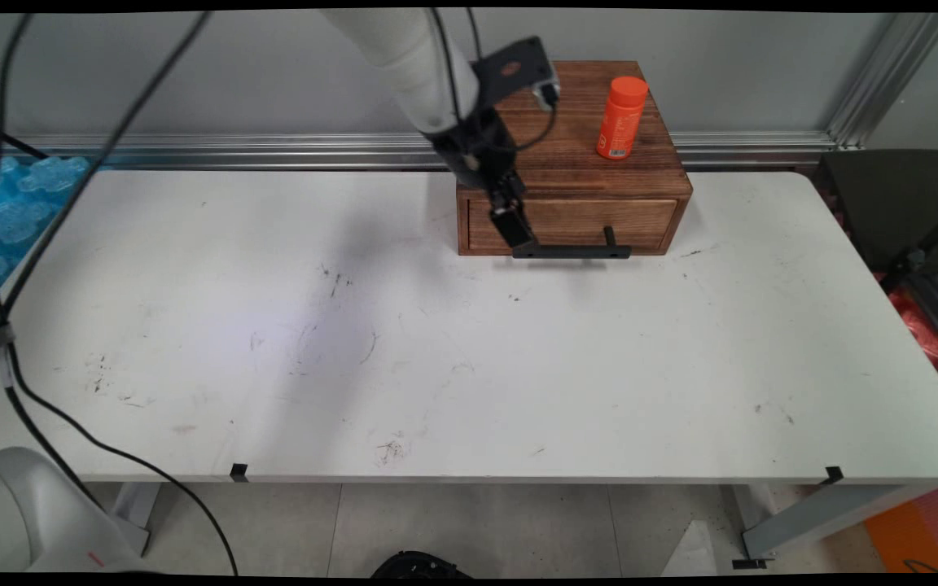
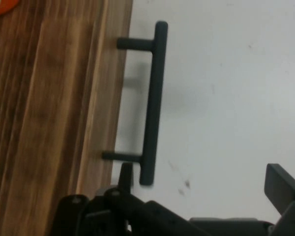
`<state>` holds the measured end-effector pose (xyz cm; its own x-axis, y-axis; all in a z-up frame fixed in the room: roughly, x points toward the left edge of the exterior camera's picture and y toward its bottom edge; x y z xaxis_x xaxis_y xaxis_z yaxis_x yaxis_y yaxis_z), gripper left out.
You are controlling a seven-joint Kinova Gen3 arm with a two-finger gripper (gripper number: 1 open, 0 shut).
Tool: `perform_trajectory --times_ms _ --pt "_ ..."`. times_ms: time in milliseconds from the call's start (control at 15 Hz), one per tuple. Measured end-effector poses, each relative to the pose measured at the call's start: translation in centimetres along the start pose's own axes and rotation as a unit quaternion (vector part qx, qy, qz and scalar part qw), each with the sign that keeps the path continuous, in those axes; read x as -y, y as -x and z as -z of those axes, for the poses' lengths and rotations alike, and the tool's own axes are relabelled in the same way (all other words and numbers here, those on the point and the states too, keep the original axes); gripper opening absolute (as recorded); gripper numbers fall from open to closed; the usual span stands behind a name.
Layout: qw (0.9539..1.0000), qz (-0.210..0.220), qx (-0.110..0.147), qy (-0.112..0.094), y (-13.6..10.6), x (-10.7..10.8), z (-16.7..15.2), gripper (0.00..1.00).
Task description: Open the drawer
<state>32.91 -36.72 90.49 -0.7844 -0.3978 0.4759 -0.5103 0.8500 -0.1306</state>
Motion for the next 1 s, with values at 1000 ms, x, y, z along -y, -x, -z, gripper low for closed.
perform_trajectory --times_ms 1000 --pt "0.9994 0.013 0.032 0.001 -4.7 -0.2 -13.4 1.0"
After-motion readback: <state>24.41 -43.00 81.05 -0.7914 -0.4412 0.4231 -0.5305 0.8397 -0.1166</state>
